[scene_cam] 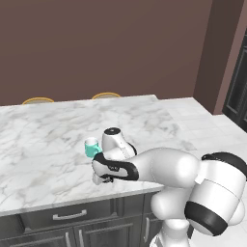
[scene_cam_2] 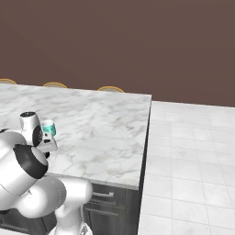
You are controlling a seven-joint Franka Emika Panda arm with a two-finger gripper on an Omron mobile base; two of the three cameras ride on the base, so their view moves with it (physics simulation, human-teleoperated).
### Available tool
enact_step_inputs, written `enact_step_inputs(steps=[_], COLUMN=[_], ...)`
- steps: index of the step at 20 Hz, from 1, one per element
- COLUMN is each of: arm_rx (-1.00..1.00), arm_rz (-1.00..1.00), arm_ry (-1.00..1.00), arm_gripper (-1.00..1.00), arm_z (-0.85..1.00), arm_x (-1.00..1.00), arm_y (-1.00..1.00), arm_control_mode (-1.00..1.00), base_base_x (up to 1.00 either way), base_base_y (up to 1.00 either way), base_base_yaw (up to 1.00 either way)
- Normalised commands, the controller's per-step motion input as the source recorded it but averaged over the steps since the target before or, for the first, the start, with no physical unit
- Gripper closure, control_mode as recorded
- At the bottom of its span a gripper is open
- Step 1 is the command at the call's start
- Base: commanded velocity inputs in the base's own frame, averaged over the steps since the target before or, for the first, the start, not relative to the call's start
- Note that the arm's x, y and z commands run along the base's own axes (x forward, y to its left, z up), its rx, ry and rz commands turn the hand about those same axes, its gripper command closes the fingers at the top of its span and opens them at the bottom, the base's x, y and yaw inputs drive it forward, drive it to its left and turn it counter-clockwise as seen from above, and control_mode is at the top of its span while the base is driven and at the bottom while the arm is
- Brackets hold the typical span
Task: Pick the mug and mug and place them in the sink. Then turn on the water.
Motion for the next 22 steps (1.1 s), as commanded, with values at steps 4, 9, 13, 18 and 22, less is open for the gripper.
enact_step_inputs(steps=[4, 9, 13, 18, 22], arm_rx=[0.00, 0.00, 0.00, 0.00, 0.00], arm_rz=[0.00, 0.00, 0.00, 0.00, 0.00], arm_ry=[0.00, 0.00, 0.00, 0.00, 0.00], arm_gripper=[1.00, 1.00, 1.00, 1.00, 1.00], arm_z=[0.00, 0.00, 0.00, 0.09, 0.33], arm_x=[0.00, 0.00, 0.00, 0.09, 0.18], arm_y=[0.00, 0.00, 0.00, 0.00, 0.00], arm_control_mode=[-1.00, -1.00, -1.00, -1.00, -1.00], base_base_x=[0.00, 0.00, 0.00, 0.00, 0.00], base_base_y=[0.00, 0.00, 0.00, 0.00, 0.00], base_base_yaw=[0.00, 0.00, 0.00, 0.00, 0.00])
